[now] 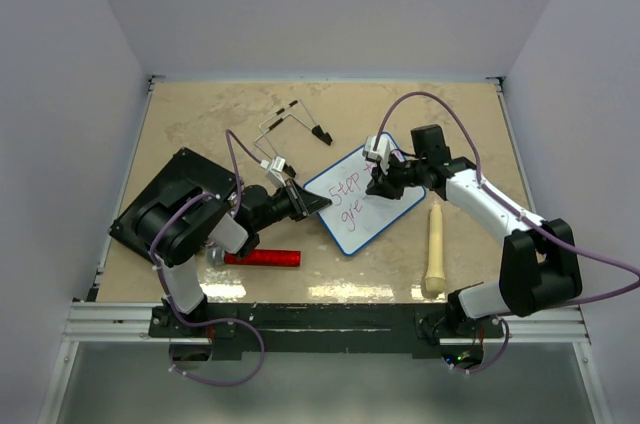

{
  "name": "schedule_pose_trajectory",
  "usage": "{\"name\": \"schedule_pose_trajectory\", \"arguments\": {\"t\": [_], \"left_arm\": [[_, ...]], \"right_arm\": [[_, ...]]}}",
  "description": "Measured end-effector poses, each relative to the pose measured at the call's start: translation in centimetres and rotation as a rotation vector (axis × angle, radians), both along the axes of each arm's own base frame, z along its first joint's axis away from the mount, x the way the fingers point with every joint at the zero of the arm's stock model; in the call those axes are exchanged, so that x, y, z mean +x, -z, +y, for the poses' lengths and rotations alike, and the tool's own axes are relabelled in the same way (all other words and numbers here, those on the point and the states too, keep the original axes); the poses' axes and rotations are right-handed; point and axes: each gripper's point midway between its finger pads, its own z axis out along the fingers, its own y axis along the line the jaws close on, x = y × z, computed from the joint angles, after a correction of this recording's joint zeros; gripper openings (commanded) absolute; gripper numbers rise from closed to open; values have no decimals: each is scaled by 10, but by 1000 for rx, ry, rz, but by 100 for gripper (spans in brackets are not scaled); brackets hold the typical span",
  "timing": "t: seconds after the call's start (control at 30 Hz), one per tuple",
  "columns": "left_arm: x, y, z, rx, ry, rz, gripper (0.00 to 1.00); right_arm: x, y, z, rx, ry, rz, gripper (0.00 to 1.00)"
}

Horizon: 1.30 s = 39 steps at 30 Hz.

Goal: Write a sentence on the whiteboard

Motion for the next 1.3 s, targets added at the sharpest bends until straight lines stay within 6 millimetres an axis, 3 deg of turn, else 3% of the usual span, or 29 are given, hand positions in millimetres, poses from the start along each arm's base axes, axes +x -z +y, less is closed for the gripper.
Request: {"name": "schedule_pose_trajectory", "arguments": {"t": [0.47, 1.3], "left_arm": [[0, 0, 0, 0, 0, 0, 0], [0, 1, 0, 0, -2, 6, 0]], "right_arm": [[11, -2, -3, -8, 49, -24, 0], [1, 5, 6, 16, -15, 13, 0]]}}
